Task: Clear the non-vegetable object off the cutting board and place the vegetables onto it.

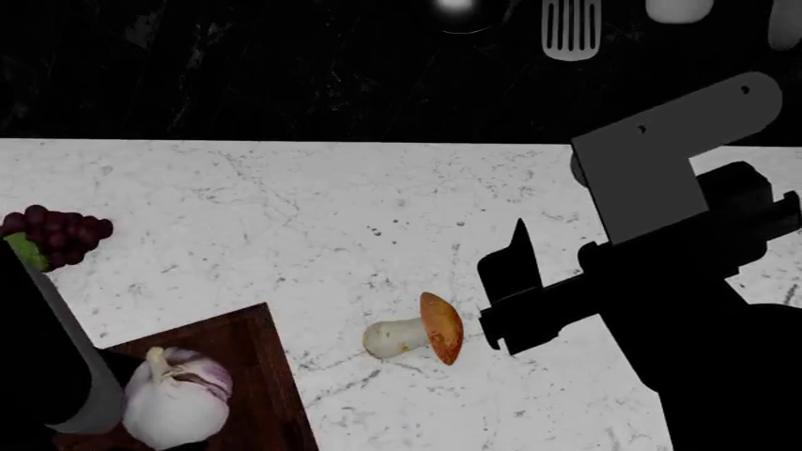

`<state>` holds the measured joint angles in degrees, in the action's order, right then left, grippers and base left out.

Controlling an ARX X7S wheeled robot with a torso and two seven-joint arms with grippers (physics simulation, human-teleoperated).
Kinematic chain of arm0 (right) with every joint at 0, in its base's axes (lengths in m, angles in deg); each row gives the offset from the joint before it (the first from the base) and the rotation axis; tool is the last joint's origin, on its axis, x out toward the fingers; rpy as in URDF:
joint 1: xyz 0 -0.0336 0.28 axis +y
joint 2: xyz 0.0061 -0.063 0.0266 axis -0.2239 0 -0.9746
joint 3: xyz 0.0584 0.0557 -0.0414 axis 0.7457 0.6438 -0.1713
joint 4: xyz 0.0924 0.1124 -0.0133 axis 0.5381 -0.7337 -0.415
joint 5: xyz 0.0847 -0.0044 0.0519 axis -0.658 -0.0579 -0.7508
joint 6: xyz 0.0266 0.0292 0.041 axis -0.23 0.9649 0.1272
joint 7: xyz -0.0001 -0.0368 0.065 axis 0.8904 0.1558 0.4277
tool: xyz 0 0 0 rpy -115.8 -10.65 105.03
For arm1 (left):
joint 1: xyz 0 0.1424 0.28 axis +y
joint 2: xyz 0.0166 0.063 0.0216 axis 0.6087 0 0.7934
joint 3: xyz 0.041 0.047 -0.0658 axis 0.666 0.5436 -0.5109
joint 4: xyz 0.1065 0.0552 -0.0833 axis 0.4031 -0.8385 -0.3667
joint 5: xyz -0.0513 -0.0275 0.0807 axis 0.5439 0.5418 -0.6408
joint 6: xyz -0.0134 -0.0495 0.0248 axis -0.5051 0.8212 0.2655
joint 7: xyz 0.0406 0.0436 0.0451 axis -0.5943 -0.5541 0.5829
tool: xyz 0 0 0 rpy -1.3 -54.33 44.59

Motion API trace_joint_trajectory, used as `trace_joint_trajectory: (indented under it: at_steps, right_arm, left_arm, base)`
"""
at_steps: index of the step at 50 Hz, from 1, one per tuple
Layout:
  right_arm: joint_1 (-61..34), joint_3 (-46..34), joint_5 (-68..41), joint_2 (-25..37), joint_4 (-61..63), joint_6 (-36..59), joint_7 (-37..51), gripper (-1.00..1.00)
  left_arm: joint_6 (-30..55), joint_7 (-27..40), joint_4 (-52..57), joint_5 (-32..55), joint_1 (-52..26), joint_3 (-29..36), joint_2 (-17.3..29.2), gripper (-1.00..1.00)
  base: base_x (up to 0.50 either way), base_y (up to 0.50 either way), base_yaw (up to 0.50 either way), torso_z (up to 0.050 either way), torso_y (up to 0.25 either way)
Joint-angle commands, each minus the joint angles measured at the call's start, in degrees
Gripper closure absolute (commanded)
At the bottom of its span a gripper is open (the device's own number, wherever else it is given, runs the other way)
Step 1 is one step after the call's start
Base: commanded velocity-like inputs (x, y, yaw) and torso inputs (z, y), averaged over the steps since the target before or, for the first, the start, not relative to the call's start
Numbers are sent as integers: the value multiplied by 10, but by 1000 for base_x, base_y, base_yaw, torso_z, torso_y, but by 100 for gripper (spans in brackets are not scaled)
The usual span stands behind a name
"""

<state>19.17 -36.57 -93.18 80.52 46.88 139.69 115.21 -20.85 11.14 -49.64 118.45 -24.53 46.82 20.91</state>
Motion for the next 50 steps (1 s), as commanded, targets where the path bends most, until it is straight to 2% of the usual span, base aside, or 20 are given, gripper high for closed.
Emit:
trace_joint_trajectory:
  at_steps: [1, 14, 15, 23, 32, 36, 43, 50]
  right_arm:
    - [7, -5, 6, 2, -2, -13, -5, -100]
    - [14, -4, 5, 6, 1, -20, -3, -100]
    - [15, -5, 5, 6, 0, -21, -3, -100]
    - [12, -2, -4, 7, 4, -16, 3, -100]
    - [-6, -4, -11, 7, 1, -5, 7, -100]
    - [2, -5, -9, 9, 4, -11, 8, -100]
    - [8, -2, -14, 9, 5, -13, 15, -100]
    - [21, -1, -11, 16, 6, -22, 13, -100]
  left_arm:
    - [-10, -14, -2, -43, 42, 4, 19, 100]
    - [-22, -21, -5, -79, 77, 14, 25, 100]
    - [-22, -20, -5, -79, 77, 14, 25, -100]
    - [-23, -7, -3, -56, 64, 11, 23, -100]
    - [-23, 23, 3, 55, -30, -19, 19, -100]
    - [-15, 27, -10, 71, -59, -21, 10, -100]
    - [15, 12, -53, 84, -125, -16, -38, -100]
    - [63, -49, -121, 56, -176, -1, -109, -100]
  base:
    - [0, 0, 0, 0, 0]
    - [0, 0, 0, 0, 1]
    - [0, 0, 0, 0, 0]
    - [0, 0, 0, 0, 0]
    - [0, 0, 0, 0, 0]
    - [0, 0, 0, 0, 0]
    - [0, 0, 0, 0, 0]
    - [0, 0, 0, 0, 0]
